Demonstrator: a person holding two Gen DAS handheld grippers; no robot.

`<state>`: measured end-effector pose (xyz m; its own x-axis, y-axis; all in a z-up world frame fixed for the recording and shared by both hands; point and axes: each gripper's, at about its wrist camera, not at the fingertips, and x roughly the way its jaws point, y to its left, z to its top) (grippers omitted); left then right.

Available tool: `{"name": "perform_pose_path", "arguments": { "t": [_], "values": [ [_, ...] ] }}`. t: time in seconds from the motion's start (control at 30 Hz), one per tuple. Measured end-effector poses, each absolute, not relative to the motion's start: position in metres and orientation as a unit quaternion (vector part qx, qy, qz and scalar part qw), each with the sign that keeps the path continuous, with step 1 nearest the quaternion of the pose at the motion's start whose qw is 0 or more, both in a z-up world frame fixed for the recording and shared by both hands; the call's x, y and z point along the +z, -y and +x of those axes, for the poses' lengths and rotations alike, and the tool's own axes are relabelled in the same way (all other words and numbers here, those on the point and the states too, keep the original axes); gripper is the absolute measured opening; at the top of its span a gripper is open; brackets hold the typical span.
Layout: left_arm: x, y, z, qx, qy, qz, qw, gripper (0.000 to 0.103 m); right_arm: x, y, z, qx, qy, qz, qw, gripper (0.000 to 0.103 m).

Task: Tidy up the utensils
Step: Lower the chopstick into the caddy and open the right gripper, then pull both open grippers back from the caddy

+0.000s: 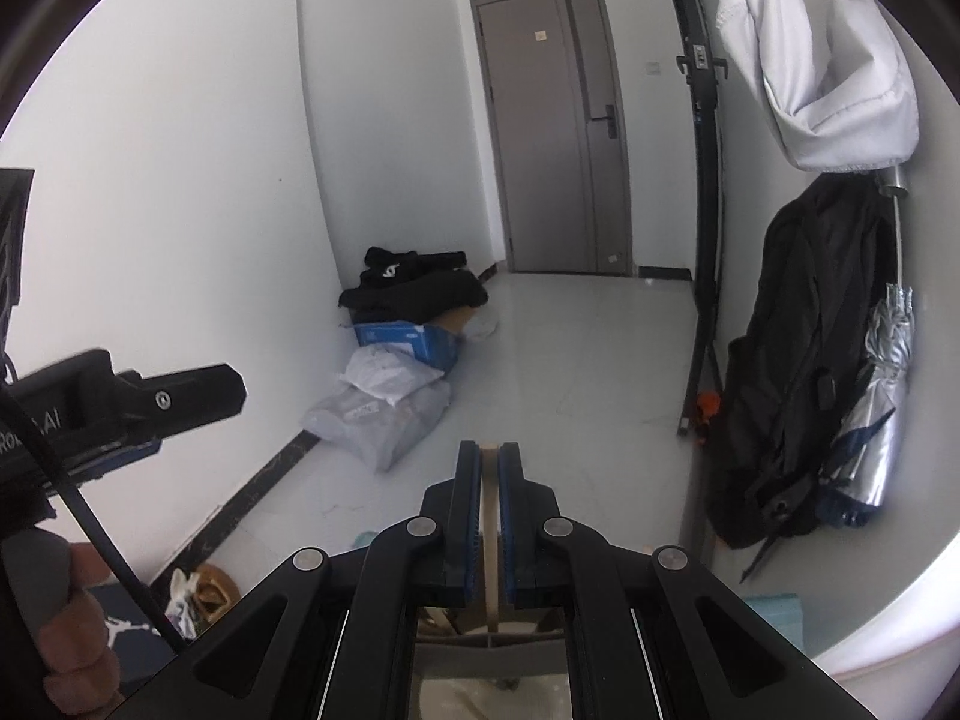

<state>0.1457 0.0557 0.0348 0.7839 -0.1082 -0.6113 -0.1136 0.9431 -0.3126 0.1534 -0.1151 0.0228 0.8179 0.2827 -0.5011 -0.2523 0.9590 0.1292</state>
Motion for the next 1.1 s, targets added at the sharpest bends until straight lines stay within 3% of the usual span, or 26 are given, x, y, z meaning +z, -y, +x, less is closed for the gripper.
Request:
{"name": "perform_pose_path", "arguments": {
  "t": [0.43,0.6,0.77,0.9,1.1],
  "values": [
    [0.060,-0.046,0.102,-0.001,-0.320,-0.147,0.936,0.101,0.008,0.118,0.112,0.153,-0.284,-0.002,0.947,0.008],
    [0.070,-0.037,0.082,-0.009,-0.314,-0.135,0.940,0.101,0.029,0.137,0.087,0.146,-0.262,0.020,0.954,0.032],
    [0.082,-0.024,0.065,-0.018,-0.306,-0.117,0.945,0.101,0.048,0.154,0.062,0.137,-0.236,0.021,0.962,0.046],
    [0.091,-0.014,0.048,-0.006,-0.286,-0.082,0.955,0.101,0.060,0.167,0.042,0.130,-0.223,0.018,0.966,0.063],
    [0.100,-0.012,0.024,-0.016,-0.269,-0.079,0.960,0.101,0.077,0.181,0.003,0.130,-0.191,0.011,0.973,0.077]
  ]
}}
